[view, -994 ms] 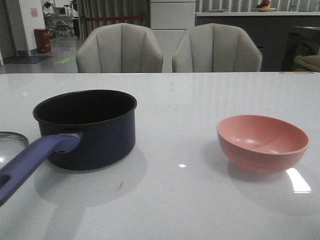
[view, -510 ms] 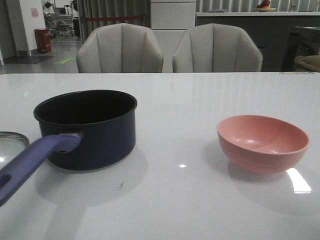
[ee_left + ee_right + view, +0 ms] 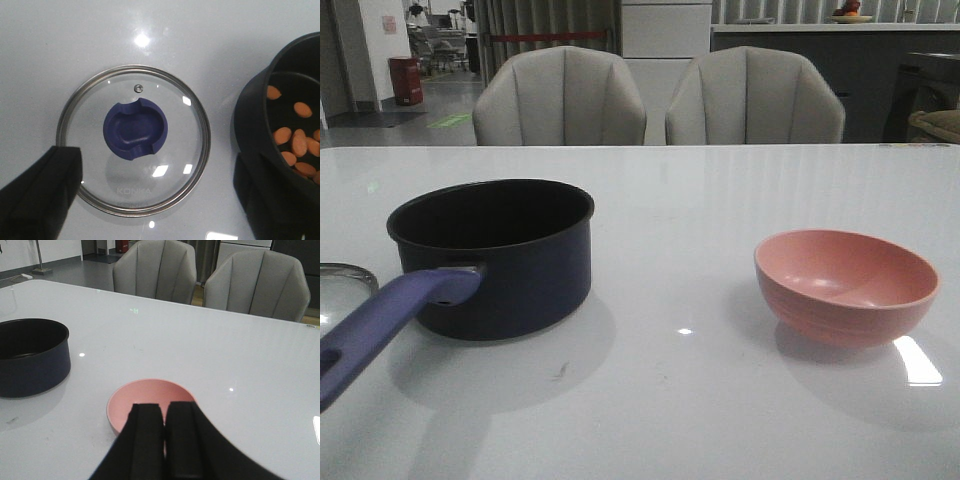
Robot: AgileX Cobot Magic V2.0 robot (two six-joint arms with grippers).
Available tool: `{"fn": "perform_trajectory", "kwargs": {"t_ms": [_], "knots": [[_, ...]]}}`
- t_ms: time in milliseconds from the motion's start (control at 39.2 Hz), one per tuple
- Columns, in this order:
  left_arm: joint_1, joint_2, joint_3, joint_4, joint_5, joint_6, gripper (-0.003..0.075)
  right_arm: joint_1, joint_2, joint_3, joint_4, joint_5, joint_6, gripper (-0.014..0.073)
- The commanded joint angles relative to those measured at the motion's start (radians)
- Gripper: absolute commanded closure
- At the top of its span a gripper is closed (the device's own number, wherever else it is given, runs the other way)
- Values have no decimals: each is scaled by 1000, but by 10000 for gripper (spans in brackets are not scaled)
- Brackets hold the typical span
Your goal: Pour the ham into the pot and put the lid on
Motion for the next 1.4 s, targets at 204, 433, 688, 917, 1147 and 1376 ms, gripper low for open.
{"fn": "perform_trajectory", "kwargs": {"t_ms": [204,433,688,917,1147,1376], "knots": [[27,229,-270,-15,157,-45,85,-1,9,-27,6,-84,-6,426],[36,347,-399,-10,286,-70,85,-1,9,-27,6,-84,-6,426],[36,415,-406,21,307,-109,85,-1,9,-27,6,-84,-6,426],[36,465,-406,21,309,-109,85,-1,9,-27,6,-85,-6,426],[36,505,-406,4,321,-109,85,-1,9,-27,6,-85,-6,426],[36,519,-406,-10,311,-109,85,-1,9,-27,6,-85,-6,426]]}}
